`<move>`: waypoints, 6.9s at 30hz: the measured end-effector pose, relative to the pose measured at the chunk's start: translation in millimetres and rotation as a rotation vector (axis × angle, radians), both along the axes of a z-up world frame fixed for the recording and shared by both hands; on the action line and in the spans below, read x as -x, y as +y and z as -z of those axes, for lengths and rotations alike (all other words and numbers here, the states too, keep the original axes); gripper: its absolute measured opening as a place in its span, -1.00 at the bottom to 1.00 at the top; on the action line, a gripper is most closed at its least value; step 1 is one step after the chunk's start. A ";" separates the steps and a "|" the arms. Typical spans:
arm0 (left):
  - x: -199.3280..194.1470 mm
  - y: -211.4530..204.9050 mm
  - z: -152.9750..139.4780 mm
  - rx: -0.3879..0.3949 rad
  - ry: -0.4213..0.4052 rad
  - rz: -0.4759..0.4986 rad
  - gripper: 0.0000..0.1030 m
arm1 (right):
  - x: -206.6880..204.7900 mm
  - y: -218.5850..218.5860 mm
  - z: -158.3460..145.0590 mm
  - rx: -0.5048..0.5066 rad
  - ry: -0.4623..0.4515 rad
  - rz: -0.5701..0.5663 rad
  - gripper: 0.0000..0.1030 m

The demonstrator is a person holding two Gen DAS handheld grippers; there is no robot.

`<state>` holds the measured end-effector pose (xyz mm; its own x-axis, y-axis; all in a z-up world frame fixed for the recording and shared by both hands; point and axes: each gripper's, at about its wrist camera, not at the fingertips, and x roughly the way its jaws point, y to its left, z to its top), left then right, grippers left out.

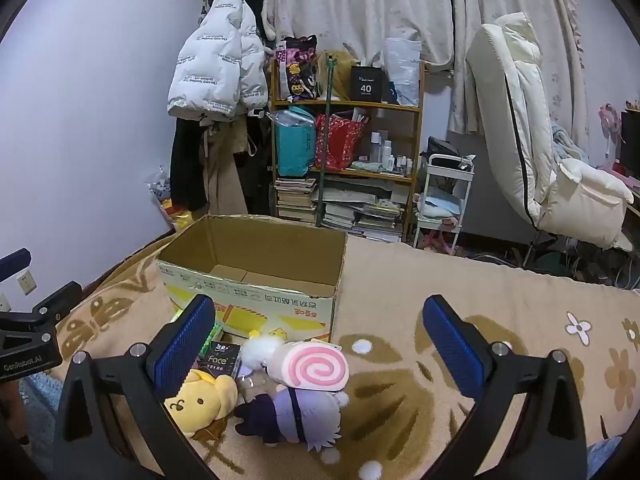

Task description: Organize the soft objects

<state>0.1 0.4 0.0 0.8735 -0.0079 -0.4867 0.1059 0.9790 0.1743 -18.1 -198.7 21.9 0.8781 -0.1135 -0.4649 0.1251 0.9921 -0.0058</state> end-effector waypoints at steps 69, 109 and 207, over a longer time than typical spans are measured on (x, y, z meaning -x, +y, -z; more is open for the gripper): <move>-5.6 -4.4 3.4 -0.018 0.010 0.020 0.95 | -4.4 2.1 3.2 -0.006 0.028 -0.005 1.00; -15.1 -9.3 22.2 -0.047 0.075 0.022 0.95 | -12.4 -6.2 41.2 -0.091 0.126 0.009 1.00; -47.5 -39.3 39.7 0.054 0.193 0.130 0.09 | -36.1 -30.9 34.5 -0.376 0.099 -0.087 0.33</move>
<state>47.6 -38.9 -39.8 0.7542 -0.1445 -0.6405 0.2575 0.9624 0.0862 18.0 -229.6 -12.6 0.8258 0.1533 -0.5427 0.0581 0.9341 0.3523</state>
